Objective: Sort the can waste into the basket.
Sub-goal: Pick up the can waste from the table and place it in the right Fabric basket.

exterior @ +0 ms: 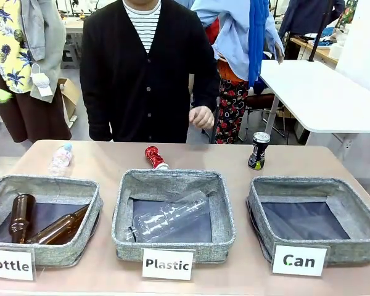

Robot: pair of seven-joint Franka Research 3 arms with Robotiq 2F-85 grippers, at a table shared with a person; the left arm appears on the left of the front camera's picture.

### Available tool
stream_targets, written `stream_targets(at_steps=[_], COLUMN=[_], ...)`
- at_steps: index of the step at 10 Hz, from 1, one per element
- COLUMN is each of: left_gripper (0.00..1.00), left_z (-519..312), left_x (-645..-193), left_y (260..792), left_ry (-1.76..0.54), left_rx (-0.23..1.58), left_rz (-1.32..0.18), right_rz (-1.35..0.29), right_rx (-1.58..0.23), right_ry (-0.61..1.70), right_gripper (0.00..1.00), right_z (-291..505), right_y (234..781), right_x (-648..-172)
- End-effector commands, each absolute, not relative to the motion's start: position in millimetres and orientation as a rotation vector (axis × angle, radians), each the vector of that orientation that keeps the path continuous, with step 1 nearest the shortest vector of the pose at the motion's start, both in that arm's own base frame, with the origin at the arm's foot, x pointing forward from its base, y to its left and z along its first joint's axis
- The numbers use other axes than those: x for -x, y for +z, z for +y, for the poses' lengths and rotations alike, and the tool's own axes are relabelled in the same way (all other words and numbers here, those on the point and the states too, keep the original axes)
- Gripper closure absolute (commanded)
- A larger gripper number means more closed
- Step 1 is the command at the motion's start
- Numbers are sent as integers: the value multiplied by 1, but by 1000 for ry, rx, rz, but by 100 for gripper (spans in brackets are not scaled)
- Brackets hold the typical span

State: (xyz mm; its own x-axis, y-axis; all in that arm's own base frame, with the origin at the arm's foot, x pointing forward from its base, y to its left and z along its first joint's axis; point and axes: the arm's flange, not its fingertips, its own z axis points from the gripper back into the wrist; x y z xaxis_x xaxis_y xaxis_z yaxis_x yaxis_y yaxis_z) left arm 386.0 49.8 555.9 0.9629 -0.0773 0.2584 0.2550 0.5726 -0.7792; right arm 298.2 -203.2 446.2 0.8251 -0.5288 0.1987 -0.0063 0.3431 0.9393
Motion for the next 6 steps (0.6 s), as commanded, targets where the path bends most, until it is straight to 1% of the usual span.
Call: stream_targets(at_steps=[1,2,4,5,6], left_gripper=[0,0,0,0,0], left_z=[-14,-55,-143,-180,-218], left_x=[-414,-429,-467,-479,-487], left_y=[569,571,552,544,531], left_ry=[-206,-213,-153,-145,-186], left_rx=[872,823,669,608,521], left_rz=[-151,-139,-116,-136,-112], right_rz=[-547,-547,-547,-547,-547], right_rx=[-1196,-1196,-1196,-1196,-1196], right_ry=[-353,-353,-353,-353,-353], right_gripper=[0,0,0,0,0], right_z=[-203,-203,-203,-203,-203], right_y=[447,447,447,447,447], right_x=[-300,-300,-300,-300,-300])
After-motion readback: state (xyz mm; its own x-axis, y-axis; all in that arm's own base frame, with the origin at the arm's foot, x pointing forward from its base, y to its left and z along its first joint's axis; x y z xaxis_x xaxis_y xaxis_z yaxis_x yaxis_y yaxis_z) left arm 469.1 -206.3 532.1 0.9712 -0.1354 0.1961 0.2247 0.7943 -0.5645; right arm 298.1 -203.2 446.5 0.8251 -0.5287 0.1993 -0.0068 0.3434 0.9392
